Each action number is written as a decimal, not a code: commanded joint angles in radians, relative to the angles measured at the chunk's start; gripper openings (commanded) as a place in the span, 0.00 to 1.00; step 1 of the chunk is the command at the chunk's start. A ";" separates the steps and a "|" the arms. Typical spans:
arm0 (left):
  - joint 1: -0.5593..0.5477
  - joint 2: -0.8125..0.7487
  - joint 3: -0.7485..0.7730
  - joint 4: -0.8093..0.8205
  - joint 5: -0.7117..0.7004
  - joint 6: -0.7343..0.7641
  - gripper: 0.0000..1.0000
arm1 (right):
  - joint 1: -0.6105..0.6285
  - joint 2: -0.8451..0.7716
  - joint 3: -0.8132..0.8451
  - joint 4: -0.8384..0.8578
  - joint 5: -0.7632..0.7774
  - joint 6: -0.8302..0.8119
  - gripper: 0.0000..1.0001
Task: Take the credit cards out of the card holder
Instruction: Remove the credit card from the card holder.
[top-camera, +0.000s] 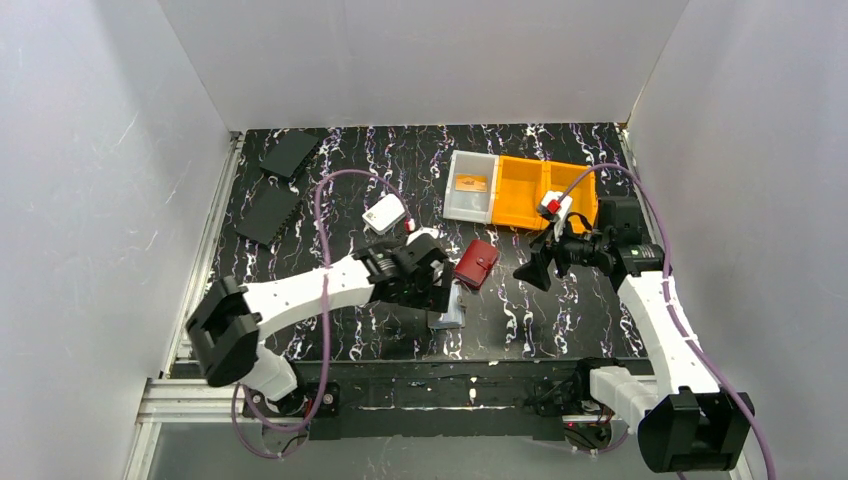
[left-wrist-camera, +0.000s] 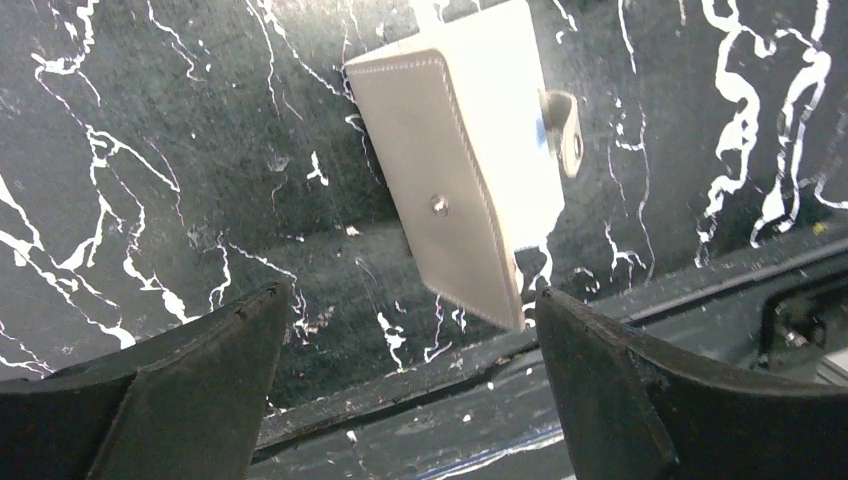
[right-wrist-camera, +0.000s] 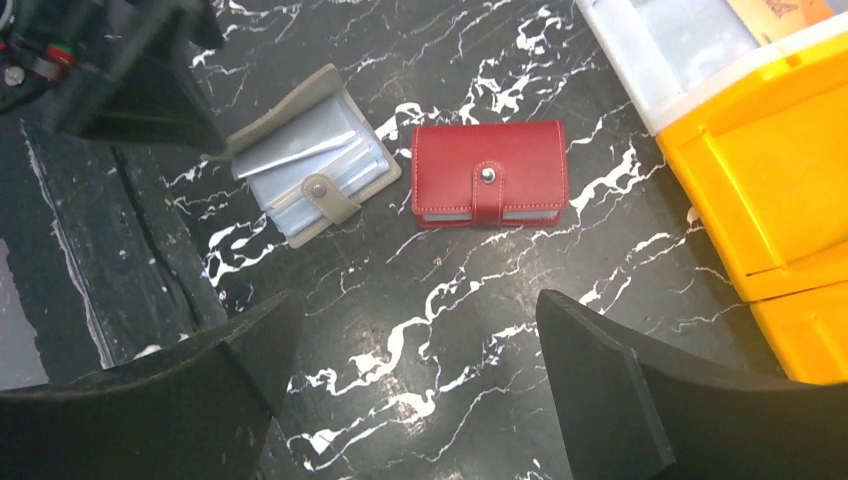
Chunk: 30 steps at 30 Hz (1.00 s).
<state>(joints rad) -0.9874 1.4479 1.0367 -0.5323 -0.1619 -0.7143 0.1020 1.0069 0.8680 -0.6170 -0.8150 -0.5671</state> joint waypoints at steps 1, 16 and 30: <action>-0.017 0.128 0.143 -0.167 -0.111 -0.004 0.91 | -0.029 -0.049 -0.038 0.156 -0.096 0.069 0.96; -0.029 0.286 0.171 -0.116 -0.040 0.033 0.80 | -0.042 -0.017 -0.098 0.191 -0.128 0.082 0.97; -0.031 0.237 0.095 -0.023 -0.069 0.074 0.65 | -0.044 0.017 -0.102 0.209 -0.148 0.108 0.97</action>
<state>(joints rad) -1.0142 1.7390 1.1683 -0.5793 -0.1825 -0.6750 0.0647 1.0214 0.7700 -0.4419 -0.9306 -0.4725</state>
